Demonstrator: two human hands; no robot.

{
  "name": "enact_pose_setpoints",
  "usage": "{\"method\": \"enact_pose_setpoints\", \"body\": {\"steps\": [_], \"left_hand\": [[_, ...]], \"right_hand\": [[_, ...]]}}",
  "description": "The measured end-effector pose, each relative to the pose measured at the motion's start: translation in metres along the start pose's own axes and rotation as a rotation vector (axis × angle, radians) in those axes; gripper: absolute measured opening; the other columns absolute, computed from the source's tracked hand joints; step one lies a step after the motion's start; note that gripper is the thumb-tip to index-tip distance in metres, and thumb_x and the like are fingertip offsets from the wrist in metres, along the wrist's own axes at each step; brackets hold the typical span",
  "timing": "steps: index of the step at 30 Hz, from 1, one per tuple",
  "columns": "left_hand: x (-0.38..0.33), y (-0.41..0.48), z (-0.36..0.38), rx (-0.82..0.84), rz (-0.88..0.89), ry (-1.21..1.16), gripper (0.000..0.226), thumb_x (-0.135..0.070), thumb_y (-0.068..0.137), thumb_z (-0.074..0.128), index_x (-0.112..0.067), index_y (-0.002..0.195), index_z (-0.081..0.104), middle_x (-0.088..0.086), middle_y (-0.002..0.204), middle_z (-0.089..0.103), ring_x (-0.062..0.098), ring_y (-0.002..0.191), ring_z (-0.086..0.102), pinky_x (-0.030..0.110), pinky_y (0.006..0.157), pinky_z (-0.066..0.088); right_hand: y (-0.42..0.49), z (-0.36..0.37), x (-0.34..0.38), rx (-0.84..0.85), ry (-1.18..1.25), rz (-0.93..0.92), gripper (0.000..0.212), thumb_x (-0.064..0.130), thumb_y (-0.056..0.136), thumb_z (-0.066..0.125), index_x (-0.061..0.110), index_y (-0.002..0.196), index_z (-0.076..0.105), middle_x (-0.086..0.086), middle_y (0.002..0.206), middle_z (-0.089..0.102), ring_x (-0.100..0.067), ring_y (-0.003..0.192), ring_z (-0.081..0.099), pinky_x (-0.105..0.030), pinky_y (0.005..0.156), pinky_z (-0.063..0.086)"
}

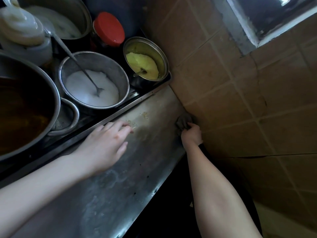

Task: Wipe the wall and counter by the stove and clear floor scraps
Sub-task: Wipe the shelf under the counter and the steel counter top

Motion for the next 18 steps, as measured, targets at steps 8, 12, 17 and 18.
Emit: {"method": "enact_pose_setpoints", "body": {"steps": [8,12,17,18], "left_hand": [[0.009,-0.003,-0.001,0.009,-0.003,0.037,0.034,-0.016,0.074,0.073,-0.018,0.106,0.063,0.005,0.109,0.063,0.029,0.097,0.064,0.041,0.080,0.051],[0.011,-0.006,-0.001,0.018,-0.021,0.022,0.032,-0.018,0.080,0.068,-0.018,0.112,0.061,0.005,0.117,0.060,0.029,0.108,0.059,0.041,0.087,0.047],[0.011,-0.012,-0.002,0.038,-0.048,0.027,0.032,-0.018,0.078,0.069,-0.017,0.110,0.062,0.004,0.115,0.061,0.029,0.104,0.061,0.041,0.086,0.048],[0.011,-0.014,-0.003,0.038,-0.054,0.029,0.032,-0.017,0.077,0.070,-0.017,0.108,0.062,0.004,0.113,0.062,0.029,0.101,0.062,0.041,0.084,0.049]], "right_hand": [[-0.008,0.018,0.080,0.008,-0.036,-0.250,0.035,0.016,0.087,0.054,0.029,0.118,0.063,-0.005,0.121,0.064,-0.030,0.114,0.057,-0.038,0.093,0.047],[-0.027,0.036,0.134,0.078,-0.074,-0.497,0.041,0.014,0.085,0.052,0.029,0.122,0.060,-0.005,0.121,0.065,-0.030,0.115,0.056,-0.036,0.097,0.045],[-0.059,0.048,0.144,0.084,-0.056,-0.628,0.045,0.010,0.084,0.049,0.030,0.123,0.060,-0.005,0.120,0.066,-0.032,0.113,0.056,-0.033,0.095,0.044],[-0.067,0.048,0.141,0.073,-0.055,-0.655,0.045,0.009,0.084,0.049,0.030,0.123,0.060,-0.004,0.121,0.066,-0.033,0.111,0.056,-0.034,0.094,0.044]]}}
Point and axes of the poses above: each hand's wrist, its own y-axis towards the middle knuckle, its own z-axis out of the palm, x = y × z, the point moved 8 cm from there along y, towards the middle knuckle
